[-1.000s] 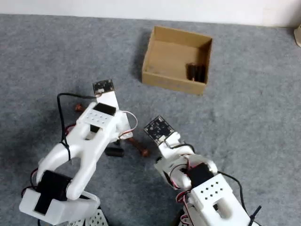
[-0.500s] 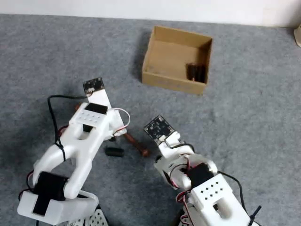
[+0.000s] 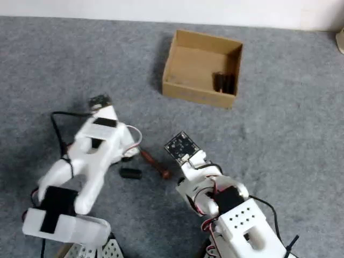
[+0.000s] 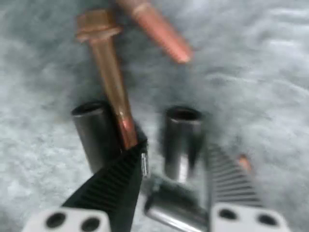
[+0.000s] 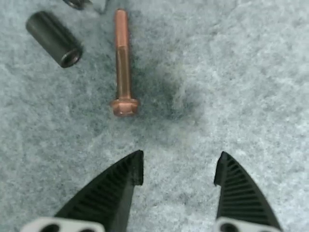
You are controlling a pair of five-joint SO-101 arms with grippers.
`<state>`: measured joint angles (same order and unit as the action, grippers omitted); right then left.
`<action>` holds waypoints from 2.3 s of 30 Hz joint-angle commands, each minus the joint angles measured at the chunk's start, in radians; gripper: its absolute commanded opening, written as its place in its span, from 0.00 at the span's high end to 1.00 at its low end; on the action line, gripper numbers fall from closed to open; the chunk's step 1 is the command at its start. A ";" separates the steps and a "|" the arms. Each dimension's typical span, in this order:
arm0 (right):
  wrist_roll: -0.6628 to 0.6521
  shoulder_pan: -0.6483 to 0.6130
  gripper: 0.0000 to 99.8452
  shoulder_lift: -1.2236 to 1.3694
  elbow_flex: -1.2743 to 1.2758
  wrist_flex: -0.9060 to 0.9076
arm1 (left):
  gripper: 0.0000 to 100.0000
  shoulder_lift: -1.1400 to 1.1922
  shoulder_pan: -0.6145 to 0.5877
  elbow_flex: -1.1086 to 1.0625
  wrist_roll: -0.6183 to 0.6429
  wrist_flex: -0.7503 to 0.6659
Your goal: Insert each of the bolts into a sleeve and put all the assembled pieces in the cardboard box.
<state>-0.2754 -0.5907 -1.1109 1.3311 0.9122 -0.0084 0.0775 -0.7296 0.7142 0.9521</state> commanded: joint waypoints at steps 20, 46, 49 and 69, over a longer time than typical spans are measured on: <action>0.000 0.010 0.78 -0.007 -0.004 -0.018 | 1.00 0.056 -0.004 0.059 0.002 -0.012; 0.000 0.012 0.78 -0.008 -0.004 -0.018 | 1.00 0.056 0.346 0.182 -0.281 0.374; 0.000 0.012 0.78 -0.008 -0.004 -0.018 | 1.00 0.056 0.305 0.240 -0.284 0.440; 0.000 0.012 0.78 -0.007 -0.004 -0.019 | 1.00 0.058 0.246 0.406 -1.424 0.660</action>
<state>-0.2723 -0.5861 -1.1109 1.3311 0.9122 0.0621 0.2892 -0.3613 -0.5531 1.5290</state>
